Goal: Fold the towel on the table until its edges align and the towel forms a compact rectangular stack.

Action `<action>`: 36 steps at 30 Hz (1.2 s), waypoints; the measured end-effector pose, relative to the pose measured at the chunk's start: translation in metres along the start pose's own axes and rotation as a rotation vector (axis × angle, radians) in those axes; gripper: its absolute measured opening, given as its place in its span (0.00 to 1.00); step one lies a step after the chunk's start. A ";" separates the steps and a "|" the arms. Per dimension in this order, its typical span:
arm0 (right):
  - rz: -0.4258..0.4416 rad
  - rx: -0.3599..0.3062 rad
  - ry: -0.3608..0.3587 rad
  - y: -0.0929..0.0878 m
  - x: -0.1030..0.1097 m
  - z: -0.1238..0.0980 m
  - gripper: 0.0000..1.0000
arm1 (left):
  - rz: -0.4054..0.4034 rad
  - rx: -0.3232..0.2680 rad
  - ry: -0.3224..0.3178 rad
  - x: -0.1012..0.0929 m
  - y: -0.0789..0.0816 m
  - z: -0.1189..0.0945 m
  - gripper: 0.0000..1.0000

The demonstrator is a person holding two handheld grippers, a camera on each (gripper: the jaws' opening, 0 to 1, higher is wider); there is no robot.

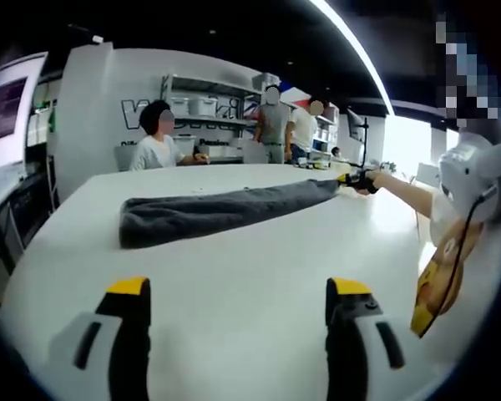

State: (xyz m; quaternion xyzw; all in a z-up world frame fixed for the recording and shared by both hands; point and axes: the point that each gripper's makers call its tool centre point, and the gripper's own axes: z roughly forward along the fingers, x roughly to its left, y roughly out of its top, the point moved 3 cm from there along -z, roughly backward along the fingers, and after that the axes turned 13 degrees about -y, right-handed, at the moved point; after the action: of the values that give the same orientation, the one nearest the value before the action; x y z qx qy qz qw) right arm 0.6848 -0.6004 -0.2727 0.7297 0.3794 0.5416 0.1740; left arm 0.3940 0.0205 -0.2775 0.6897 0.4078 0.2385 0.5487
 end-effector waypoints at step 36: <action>-0.280 0.212 0.247 -0.126 0.160 0.013 0.05 | 0.011 0.011 -0.031 0.017 -0.013 -0.009 0.89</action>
State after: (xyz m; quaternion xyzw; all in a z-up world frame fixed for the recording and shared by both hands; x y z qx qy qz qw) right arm 0.6708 -0.3972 -0.2555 0.6122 0.5503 0.5545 0.1218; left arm 0.3923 0.0405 -0.2893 0.6987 0.3969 0.2285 0.5497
